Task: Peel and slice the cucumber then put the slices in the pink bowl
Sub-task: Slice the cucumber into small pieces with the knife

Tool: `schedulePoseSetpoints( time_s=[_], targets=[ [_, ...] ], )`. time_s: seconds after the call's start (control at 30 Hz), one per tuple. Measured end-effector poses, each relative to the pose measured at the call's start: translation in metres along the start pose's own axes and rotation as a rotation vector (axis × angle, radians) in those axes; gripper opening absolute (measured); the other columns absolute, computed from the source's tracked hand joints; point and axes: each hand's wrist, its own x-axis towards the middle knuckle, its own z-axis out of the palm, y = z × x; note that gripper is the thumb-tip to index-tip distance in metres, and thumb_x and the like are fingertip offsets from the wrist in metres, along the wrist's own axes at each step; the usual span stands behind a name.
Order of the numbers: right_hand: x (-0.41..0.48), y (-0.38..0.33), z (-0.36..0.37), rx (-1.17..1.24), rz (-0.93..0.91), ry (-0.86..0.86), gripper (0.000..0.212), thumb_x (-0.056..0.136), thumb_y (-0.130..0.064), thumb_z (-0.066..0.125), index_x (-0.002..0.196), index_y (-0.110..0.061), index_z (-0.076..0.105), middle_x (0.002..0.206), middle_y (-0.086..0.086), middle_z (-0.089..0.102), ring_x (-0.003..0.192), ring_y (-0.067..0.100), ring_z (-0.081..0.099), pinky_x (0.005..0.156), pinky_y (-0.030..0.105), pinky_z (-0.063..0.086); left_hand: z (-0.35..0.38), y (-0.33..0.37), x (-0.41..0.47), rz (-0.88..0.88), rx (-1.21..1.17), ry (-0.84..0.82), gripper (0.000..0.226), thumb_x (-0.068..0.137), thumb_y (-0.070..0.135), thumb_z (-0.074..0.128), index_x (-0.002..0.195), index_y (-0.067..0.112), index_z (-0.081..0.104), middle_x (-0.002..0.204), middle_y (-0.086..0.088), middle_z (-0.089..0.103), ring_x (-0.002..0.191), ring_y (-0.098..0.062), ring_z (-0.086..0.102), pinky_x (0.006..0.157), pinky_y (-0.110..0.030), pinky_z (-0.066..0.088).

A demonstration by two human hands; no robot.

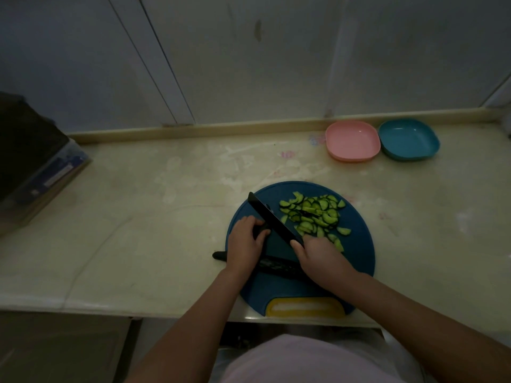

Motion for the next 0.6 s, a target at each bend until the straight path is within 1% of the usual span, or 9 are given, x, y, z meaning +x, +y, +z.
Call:
schedulePoseSetpoints(
  time_s=[0.1, 0.23, 0.3, 0.37, 0.43, 0.5, 0.57, 0.6],
  targets=[
    [0.0, -0.002, 0.0, 0.004, 0.011, 0.004, 0.032, 0.099, -0.038, 0.033, 0.082, -0.014, 0.046, 0.07, 0.002, 0.049, 0.059, 0.017, 0.044, 0.049, 0.029, 0.029, 0.0, 0.0, 0.0, -0.003, -0.005, -0.001, 0.015, 0.081, 0.018, 0.07, 0.091, 0.009, 0.062, 0.09, -0.003, 0.063, 0.088, -0.017, 0.056, 0.073, -0.024, 0.039],
    [0.001, -0.004, 0.0, 0.047, 0.025, -0.016, 0.034, 0.1, -0.036, 0.034, 0.079, -0.013, 0.047, 0.066, 0.0, 0.046, 0.057, 0.014, 0.042, 0.055, 0.029, 0.032, -0.001, 0.0, 0.0, -0.015, -0.009, -0.008, 0.016, 0.081, 0.018, 0.07, 0.092, 0.01, 0.063, 0.092, -0.002, 0.063, 0.089, -0.016, 0.056, 0.073, -0.022, 0.037],
    [0.002, -0.003, 0.0, 0.058, 0.02, -0.019, 0.035, 0.1, -0.036, 0.034, 0.079, -0.013, 0.048, 0.068, 0.001, 0.048, 0.058, 0.015, 0.044, 0.057, 0.028, 0.033, -0.001, 0.0, 0.0, -0.023, -0.024, -0.004, 0.016, 0.081, 0.018, 0.07, 0.092, 0.011, 0.063, 0.092, -0.001, 0.064, 0.089, -0.015, 0.056, 0.073, -0.021, 0.037],
    [0.003, -0.003, 0.001, 0.07, 0.017, -0.019, 0.036, 0.1, -0.036, 0.034, 0.078, -0.013, 0.049, 0.068, 0.002, 0.05, 0.059, 0.016, 0.046, 0.051, 0.03, 0.033, -0.001, 0.0, 0.0, -0.029, -0.043, 0.003, 0.016, 0.08, 0.019, 0.071, 0.092, 0.011, 0.064, 0.091, 0.0, 0.064, 0.089, -0.015, 0.057, 0.074, -0.02, 0.038],
    [0.004, -0.004, 0.002, 0.065, 0.021, -0.022, 0.035, 0.1, -0.035, 0.034, 0.075, -0.014, 0.046, 0.064, -0.001, 0.045, 0.054, 0.012, 0.041, 0.045, 0.023, 0.028, -0.001, 0.0, 0.0, -0.027, -0.053, 0.007, 0.016, 0.079, 0.018, 0.072, 0.091, 0.011, 0.064, 0.091, -0.001, 0.065, 0.089, -0.015, 0.058, 0.076, -0.023, 0.041],
    [0.007, -0.006, 0.003, 0.043, 0.029, -0.022, 0.035, 0.1, -0.035, 0.033, 0.073, -0.015, 0.043, 0.062, -0.003, 0.041, 0.052, 0.008, 0.037, 0.044, 0.02, 0.024, -0.001, -0.001, 0.001, -0.028, -0.063, 0.005, 0.017, 0.079, 0.017, 0.072, 0.092, 0.01, 0.065, 0.092, -0.002, 0.066, 0.09, -0.017, 0.059, 0.077, -0.027, 0.044],
    [0.01, -0.009, 0.006, 0.016, 0.036, -0.025, 0.035, 0.1, -0.035, 0.033, 0.073, -0.015, 0.042, 0.065, 0.001, 0.046, 0.052, 0.009, 0.038, 0.043, 0.021, 0.023, -0.001, -0.002, 0.001, -0.025, -0.065, -0.002, 0.019, 0.079, 0.017, 0.073, 0.094, 0.009, 0.066, 0.094, -0.003, 0.067, 0.091, -0.017, 0.06, 0.079, -0.027, 0.045],
    [0.011, -0.011, 0.008, 0.009, 0.035, -0.023, 0.035, 0.1, -0.034, 0.033, 0.073, -0.014, 0.042, 0.07, 0.006, 0.052, 0.054, 0.012, 0.042, 0.043, 0.023, 0.025, -0.002, -0.003, 0.001, -0.019, -0.065, -0.008, 0.019, 0.079, 0.016, 0.073, 0.096, 0.009, 0.066, 0.096, -0.004, 0.067, 0.092, -0.016, 0.06, 0.08, -0.023, 0.043]
  ],
)
